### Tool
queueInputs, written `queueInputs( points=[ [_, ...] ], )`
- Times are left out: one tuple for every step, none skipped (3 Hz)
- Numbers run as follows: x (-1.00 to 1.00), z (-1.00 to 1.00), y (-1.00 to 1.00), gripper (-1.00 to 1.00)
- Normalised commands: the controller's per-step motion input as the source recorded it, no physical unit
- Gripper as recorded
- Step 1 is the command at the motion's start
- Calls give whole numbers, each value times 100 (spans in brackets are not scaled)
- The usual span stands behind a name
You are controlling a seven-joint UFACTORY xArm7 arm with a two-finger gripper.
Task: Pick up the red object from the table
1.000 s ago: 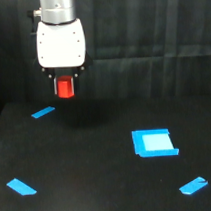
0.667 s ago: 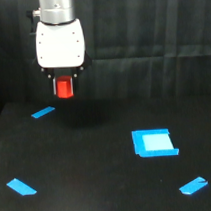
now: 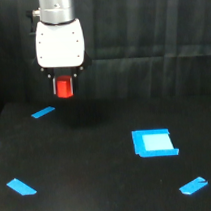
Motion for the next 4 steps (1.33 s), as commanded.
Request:
queueInputs(
  points=[
    [-4,-9,-8,-100],
    [8,-3,-4,-96],
    [-5,-1,-13,-97],
    [4,0,-6,-98]
  ],
)
